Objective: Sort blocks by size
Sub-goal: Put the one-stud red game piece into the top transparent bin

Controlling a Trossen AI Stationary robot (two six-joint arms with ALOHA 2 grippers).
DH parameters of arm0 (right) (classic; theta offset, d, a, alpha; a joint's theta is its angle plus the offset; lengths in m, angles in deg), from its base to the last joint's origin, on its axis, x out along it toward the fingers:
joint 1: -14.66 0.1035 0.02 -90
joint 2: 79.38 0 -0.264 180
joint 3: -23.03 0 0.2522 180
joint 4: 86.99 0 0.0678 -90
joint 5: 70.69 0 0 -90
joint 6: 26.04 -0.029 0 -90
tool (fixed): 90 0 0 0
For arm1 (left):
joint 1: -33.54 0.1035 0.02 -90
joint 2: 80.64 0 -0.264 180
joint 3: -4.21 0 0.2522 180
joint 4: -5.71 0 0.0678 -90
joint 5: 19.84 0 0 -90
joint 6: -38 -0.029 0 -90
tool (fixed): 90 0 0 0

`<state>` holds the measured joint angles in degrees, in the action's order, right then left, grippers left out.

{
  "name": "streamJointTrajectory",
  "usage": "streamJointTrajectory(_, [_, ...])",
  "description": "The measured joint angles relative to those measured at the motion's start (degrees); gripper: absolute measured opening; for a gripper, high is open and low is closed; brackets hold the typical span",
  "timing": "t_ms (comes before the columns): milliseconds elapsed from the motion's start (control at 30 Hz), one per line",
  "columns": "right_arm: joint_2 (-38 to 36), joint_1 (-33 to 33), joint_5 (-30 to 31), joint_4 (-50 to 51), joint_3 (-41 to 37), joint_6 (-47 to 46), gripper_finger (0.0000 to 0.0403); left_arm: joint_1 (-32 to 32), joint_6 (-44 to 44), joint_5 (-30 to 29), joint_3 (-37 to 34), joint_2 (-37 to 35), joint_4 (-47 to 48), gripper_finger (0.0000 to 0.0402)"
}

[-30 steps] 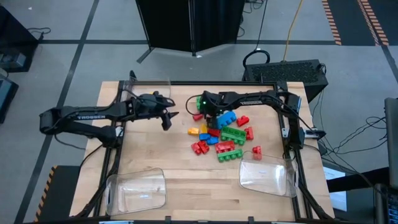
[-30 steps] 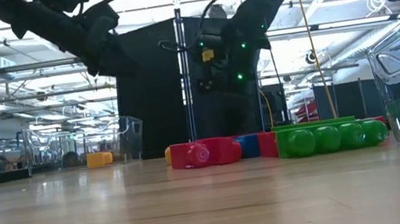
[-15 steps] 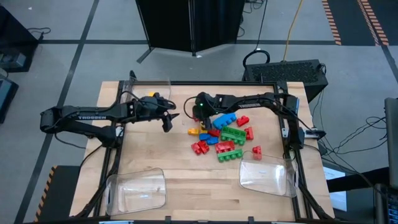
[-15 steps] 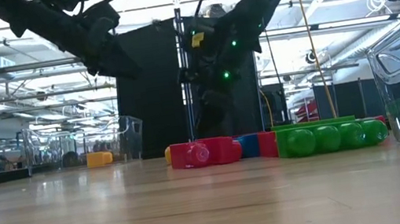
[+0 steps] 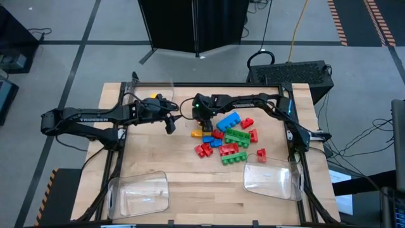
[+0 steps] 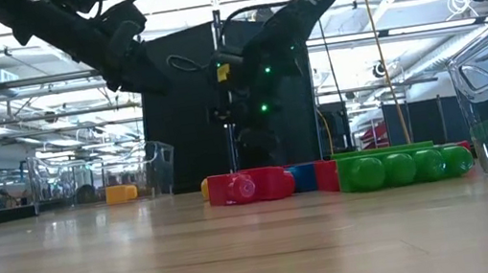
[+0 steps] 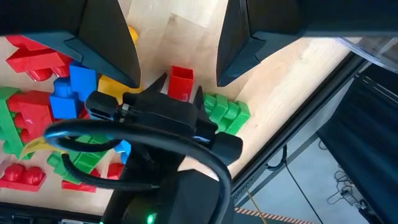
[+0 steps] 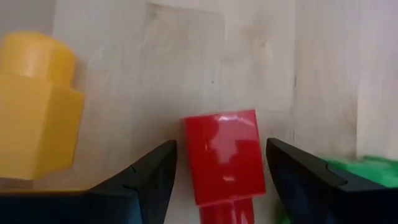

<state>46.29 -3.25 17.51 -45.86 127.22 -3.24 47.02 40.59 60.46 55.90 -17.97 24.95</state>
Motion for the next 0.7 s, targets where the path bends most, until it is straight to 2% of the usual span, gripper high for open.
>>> streamJointTrajectory(167, [0.02,0.00,0.11,0.67,0.00,-3.04,0.0211,0.00,-0.13,-0.25,0.00,0.00,-0.02,0.0212])
streamJointTrajectory(467, [0.02,0.07,-1.15,0.79,0.00,-8.68,0.0124,-0.02,-0.51,-1.51,0.00,0.00,-0.03,0.0212])
streamJointTrajectory(600, [-0.36,0.15,-1.65,1.24,-0.09,-10.19,0.0119,-0.94,-2.06,-1.66,0.00,0.00,-0.04,0.0212])
streamJointTrajectory(700, [-1.11,0.29,-3.31,1.46,-0.16,-11.14,0.0133,-2.29,-3.82,-1.72,0.00,0.00,-0.04,0.0212])
